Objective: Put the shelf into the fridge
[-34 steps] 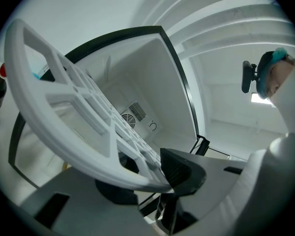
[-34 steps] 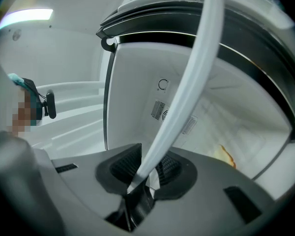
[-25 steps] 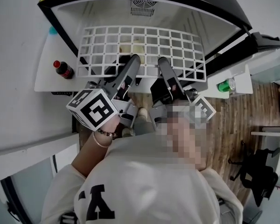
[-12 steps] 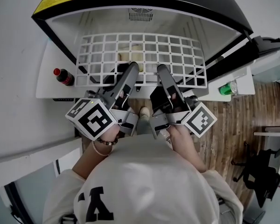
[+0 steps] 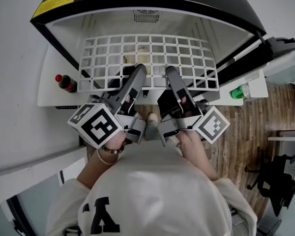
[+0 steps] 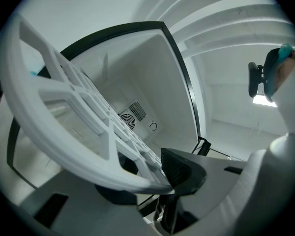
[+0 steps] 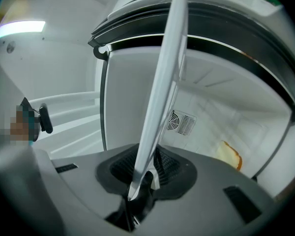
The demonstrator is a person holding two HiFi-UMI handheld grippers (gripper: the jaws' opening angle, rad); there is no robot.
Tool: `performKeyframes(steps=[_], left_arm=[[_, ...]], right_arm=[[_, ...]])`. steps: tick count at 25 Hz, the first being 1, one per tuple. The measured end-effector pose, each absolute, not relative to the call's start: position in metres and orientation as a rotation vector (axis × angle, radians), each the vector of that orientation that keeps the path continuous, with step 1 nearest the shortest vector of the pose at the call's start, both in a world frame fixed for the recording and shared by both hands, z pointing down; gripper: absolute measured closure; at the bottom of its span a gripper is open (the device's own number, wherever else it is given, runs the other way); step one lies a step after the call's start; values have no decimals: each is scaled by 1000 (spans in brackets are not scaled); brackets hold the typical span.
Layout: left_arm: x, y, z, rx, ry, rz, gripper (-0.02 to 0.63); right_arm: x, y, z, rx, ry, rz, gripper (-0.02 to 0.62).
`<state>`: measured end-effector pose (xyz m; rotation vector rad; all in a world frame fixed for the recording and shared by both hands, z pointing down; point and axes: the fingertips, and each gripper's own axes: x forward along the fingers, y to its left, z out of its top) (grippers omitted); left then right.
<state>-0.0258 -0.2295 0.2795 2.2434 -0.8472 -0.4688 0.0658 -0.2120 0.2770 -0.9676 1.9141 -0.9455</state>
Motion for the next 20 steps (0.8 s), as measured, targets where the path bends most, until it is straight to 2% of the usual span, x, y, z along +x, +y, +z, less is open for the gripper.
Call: performKeyframes(steps=[20], left_arm=[[-23,-245,281,2242,-824,-480,471]], right_arm=[[68,-228,279,-966,1897,-946,515]])
